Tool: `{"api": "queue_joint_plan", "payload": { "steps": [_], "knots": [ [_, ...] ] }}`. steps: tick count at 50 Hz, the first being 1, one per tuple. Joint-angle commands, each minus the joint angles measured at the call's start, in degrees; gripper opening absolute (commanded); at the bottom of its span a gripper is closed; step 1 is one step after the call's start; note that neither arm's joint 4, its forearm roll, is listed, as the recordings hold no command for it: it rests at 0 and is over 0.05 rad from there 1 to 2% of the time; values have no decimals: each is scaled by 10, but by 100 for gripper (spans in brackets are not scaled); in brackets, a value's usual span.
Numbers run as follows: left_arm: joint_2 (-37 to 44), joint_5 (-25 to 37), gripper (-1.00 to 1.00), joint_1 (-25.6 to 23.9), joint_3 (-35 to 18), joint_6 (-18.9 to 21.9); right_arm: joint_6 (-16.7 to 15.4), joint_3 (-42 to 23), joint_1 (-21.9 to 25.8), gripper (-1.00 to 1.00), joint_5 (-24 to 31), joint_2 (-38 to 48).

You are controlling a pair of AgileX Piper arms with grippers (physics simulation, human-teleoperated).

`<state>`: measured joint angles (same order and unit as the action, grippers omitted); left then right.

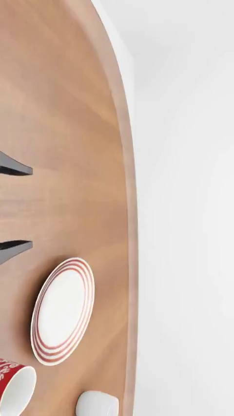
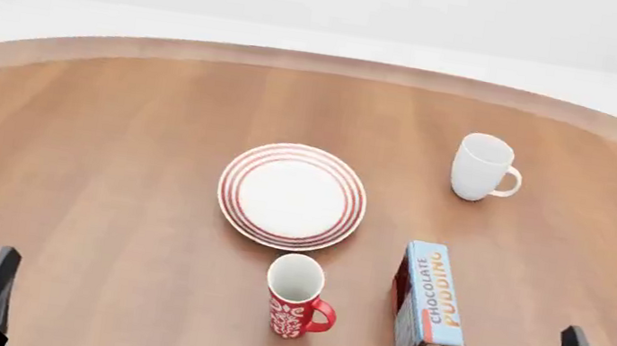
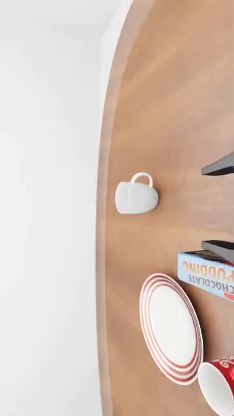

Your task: Pick up the red mug and put it on the plate

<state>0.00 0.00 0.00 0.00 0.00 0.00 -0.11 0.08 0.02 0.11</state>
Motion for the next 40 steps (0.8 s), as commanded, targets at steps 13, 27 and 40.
{"api": "queue_joint_plan", "payload": {
  "steps": [13, 27, 40],
  "knots": [
    [0, 0, 100, 0, 0, 0, -5, -2, 12, 100, 3, -1],
    [0, 0, 100, 0, 0, 0, -19, -54, 66, 100, 40, 2],
    [0, 0, 100, 0, 0, 0, -82, -130, 167, 100, 51, 84]
  ]
}}
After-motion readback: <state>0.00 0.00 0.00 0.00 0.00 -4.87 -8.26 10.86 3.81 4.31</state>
